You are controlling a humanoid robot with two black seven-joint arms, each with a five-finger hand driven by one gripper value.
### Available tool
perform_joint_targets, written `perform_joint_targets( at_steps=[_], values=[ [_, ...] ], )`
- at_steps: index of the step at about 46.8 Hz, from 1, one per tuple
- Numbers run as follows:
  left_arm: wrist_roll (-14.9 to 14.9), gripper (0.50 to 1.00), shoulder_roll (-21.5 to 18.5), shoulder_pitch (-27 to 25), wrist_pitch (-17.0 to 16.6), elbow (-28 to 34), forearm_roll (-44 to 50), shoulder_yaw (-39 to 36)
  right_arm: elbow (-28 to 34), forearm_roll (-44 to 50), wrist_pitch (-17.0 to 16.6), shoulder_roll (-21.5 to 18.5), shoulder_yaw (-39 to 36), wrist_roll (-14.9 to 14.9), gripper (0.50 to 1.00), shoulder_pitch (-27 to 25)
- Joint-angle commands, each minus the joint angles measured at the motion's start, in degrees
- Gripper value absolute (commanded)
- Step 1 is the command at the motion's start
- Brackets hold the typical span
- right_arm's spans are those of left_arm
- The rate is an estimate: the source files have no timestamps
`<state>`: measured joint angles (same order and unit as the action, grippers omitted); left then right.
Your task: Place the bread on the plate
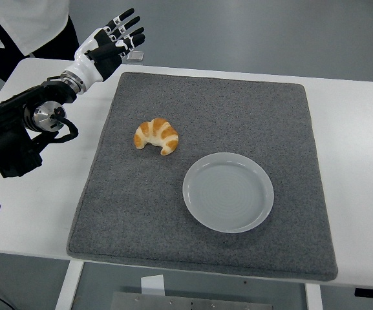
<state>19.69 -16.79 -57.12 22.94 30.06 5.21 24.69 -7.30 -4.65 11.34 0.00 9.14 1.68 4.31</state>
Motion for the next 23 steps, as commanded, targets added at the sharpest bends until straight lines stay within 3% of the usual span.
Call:
perform_joint_targets(
  at_steps=[1, 23],
  values=[
    [0.00, 0.994, 0.00, -0.01, -0.09, 0.00, -0.03, -0.08, 0.00, 0.07, 0.00, 0.00, 0.00, -0.01, 0.952, 0.00],
    [0.00, 0.994, 0.09, -0.53, -0.35, 0.35, -0.03, -0.08, 0.00, 0.07, 0.00, 0.00, 0.00, -0.01, 0.952, 0.00]
  ],
)
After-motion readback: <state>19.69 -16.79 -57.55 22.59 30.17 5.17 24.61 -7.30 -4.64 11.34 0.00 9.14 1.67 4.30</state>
